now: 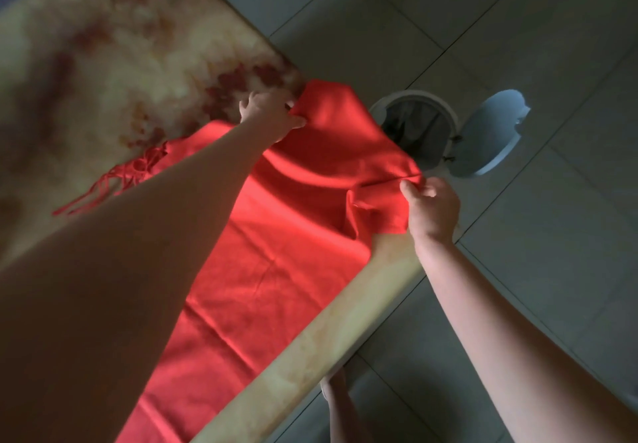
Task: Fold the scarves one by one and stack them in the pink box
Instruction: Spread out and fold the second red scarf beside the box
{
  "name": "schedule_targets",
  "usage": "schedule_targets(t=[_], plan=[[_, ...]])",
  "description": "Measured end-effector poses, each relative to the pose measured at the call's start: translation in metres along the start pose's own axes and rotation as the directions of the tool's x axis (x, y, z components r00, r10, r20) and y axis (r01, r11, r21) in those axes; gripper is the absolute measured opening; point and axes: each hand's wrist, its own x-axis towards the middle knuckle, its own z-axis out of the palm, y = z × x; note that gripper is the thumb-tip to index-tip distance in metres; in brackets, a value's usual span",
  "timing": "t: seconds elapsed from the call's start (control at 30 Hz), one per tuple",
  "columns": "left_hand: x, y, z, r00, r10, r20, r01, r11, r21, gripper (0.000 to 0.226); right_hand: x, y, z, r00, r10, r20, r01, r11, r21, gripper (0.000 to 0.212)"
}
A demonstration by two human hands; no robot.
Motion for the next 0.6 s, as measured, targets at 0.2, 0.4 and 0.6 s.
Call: schedule_targets(t=[0.2,0.4,0.6], plan=[[0.015,0.02,-0.022,0.984,-0.007,-0.178,-0.06,0.928,-0.368,0.044,0.024,-0.02,-0.019,0.989,-0.124,-0.085,0.143,0.948,0.283,0.016],[0.029,0.039,-0.064,0.952,0.007,-0.307,-0.155,0.875,-0.459,0.033,0.046,-0.053,-0.029,0.964,-0.256,-0.075,0.265,0.882,0.391,0.021],[0.033,0.024,-0.075,0.953,-0.022,-0.302,-0.109,0.905,-0.411,0.031,0.044,-0.04,-0.019,0.966,-0.239,-0.103,0.258,0.932,0.255,0.016]])
